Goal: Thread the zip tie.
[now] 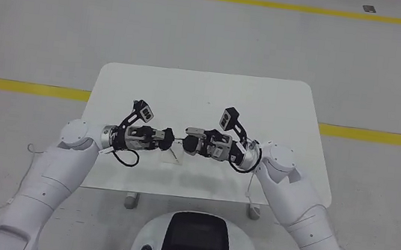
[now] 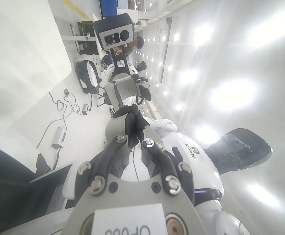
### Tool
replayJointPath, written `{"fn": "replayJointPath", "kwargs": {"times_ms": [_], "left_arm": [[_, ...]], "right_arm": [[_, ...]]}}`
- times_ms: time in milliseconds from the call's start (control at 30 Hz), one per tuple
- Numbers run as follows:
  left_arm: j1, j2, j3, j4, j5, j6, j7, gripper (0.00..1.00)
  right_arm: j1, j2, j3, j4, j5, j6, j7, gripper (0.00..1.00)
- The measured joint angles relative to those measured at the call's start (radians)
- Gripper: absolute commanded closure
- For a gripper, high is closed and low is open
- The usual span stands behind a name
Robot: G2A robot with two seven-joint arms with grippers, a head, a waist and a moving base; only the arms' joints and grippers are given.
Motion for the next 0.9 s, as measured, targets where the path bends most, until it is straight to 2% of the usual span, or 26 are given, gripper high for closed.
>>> {"fn": "replayJointPath", "kwargs": {"times_ms": [200,500,533,633,767,900], "left_arm": [[0.000,0.000,0.000,0.000,0.000,0.000,0.000,1.00],[0.000,0.000,0.000,0.000,0.000,0.000,0.000,1.00],[0.000,0.000,0.000,0.000,0.000,0.000,0.000,1.00],[0.000,0.000,0.000,0.000,0.000,0.000,0.000,1.00],[0.000,0.000,0.000,0.000,0.000,0.000,0.000,1.00],[0.000,0.000,0.000,0.000,0.000,0.000,0.000,1.00]], "right_arm": [[-0.011,0.004,-0.001,-0.015,-0.005,-0.005,0.002,0.84],[-0.016,0.008,-0.012,-0.026,-0.009,-0.009,-0.004,0.87],[-0.015,0.008,-0.013,-0.026,-0.009,-0.010,-0.006,0.91],[-0.013,0.007,-0.018,-0.026,-0.008,-0.016,-0.014,0.95],[-0.010,0.006,-0.024,-0.021,-0.003,-0.024,-0.024,0.94],[-0.006,0.006,-0.029,-0.016,-0.001,-0.027,-0.029,0.89]]}}
